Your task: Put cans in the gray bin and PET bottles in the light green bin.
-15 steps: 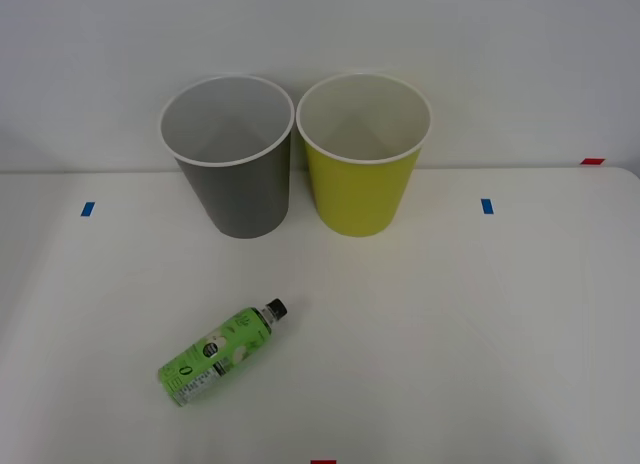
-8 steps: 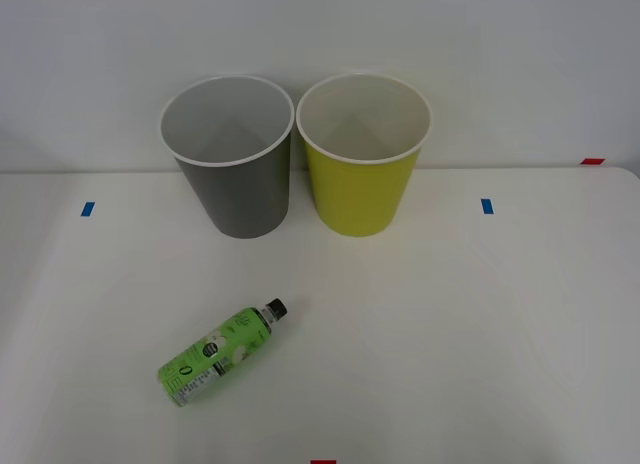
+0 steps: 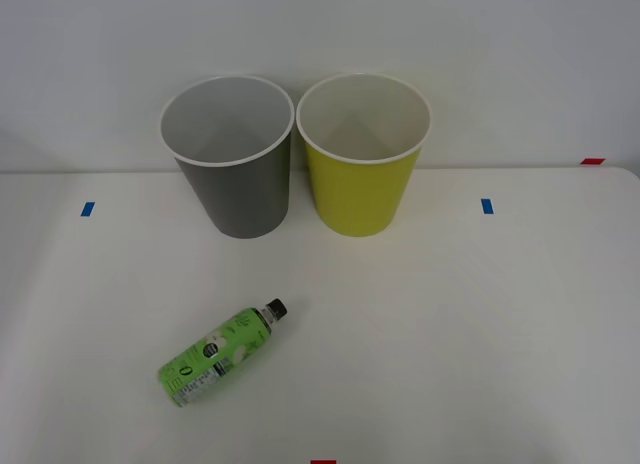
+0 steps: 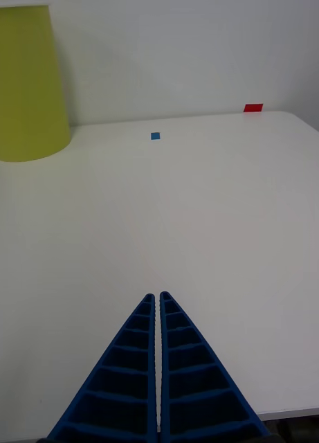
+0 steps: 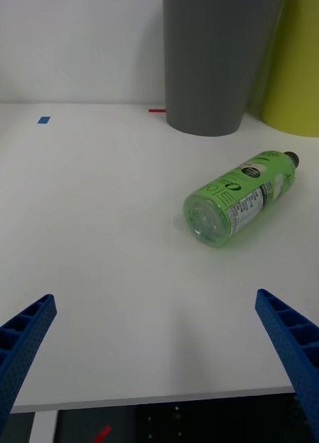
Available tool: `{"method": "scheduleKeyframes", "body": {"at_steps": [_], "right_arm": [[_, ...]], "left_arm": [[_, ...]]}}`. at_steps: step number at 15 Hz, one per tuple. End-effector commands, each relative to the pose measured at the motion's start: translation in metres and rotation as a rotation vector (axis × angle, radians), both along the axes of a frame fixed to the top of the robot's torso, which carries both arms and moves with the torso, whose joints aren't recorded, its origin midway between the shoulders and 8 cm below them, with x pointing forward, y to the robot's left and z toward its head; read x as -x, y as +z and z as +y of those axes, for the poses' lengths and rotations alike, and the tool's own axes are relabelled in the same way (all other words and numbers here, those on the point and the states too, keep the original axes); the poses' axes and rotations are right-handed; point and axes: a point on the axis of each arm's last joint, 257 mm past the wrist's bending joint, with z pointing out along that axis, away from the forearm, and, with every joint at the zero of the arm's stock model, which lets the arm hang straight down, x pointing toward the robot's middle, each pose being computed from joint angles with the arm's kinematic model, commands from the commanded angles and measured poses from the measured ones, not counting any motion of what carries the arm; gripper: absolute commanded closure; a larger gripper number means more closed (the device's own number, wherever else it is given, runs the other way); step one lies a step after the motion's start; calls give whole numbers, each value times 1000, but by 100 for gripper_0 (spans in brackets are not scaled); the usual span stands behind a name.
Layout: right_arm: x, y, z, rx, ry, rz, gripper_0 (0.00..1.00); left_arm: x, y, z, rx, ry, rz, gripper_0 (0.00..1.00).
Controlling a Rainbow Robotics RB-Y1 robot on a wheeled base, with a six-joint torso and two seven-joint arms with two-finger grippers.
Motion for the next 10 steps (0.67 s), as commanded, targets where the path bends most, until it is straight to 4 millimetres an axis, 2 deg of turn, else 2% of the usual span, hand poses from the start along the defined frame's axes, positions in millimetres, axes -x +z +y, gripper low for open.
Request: {"method": "scheduleKeyframes", "body": {"at_steps": [1,3,5,8,10], "right_arm": [[0,0,0,0,0,0,100],[0,0,0,0,0,0,100],[0,0,0,0,0,0,100],[0,0,0,0,0,0,100],[0,0,0,0,0,0,100]], "left_arm": [[-10,8,24,-5,-36,-1,0],[-16,5,45,-111,-56,30,0],[-22,3,53,-210,-101,34,0],[-30,5,55,-281,-194,38,0],[-43,8,54,-310,-258,31,0]]}}
